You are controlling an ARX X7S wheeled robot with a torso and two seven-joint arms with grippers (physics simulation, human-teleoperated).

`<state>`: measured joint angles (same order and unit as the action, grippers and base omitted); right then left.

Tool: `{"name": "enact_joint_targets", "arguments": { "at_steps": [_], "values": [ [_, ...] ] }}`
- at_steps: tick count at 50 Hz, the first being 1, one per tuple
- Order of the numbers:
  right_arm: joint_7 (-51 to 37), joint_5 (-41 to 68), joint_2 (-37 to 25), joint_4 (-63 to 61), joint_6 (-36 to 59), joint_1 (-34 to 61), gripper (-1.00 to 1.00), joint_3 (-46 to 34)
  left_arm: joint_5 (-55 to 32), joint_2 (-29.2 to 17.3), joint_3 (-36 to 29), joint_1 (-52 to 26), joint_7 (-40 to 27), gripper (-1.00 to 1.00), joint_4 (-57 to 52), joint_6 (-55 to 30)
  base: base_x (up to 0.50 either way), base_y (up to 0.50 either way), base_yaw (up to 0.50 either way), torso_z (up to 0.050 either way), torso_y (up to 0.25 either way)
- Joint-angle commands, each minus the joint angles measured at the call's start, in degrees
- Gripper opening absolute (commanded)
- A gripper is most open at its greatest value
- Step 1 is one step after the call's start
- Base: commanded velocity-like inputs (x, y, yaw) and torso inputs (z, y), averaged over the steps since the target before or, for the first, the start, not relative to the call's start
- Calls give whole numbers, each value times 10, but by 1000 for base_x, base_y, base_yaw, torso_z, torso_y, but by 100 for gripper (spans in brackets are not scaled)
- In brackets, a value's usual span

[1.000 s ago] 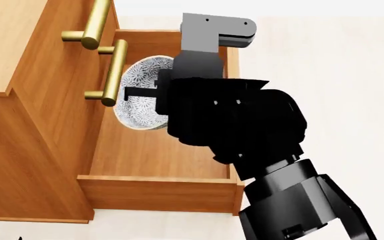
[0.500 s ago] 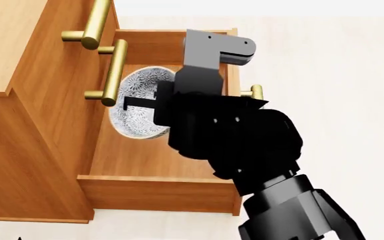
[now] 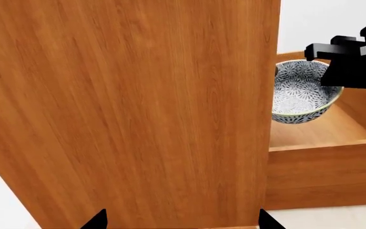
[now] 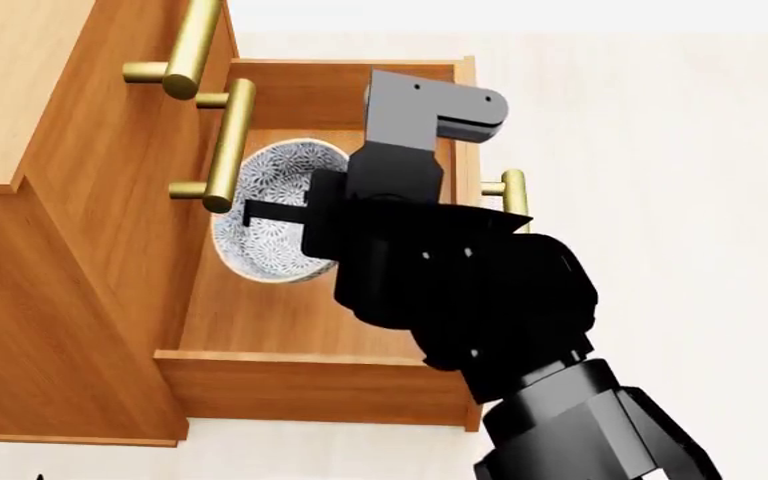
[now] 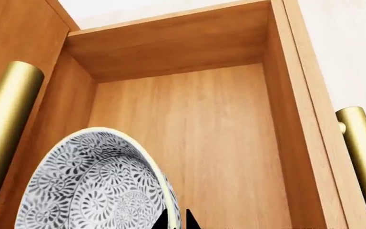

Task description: Put the bowl in the bottom drawer of the cabinet and close it.

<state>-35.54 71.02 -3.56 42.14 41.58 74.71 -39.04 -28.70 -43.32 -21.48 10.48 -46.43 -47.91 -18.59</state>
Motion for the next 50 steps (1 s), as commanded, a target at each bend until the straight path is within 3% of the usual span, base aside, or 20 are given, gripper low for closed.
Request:
{"name": "enact_joint_targets", "arguments": {
  "at_steps": [1, 13, 14, 50],
  "values": [
    [28, 2, 10, 1, 3, 3, -100, 8, -16, 17, 16, 7, 30, 100, -21, 15, 0, 0, 0, 0, 0],
    [18, 2, 10, 19, -5, 8, -100, 1, -15, 17, 14, 7, 30, 100, -19, 17, 0, 0, 0, 0, 1],
    [19, 5, 11, 22, -6, 8, 100, 4, -16, 16, 14, 7, 30, 100, -19, 17, 0, 0, 0, 0, 0],
    [24, 14, -2, 1, -6, 12, 100, -25, -17, 16, 9, 3, 28, 100, -18, 16, 0, 0, 0, 0, 0]
  ]
}}
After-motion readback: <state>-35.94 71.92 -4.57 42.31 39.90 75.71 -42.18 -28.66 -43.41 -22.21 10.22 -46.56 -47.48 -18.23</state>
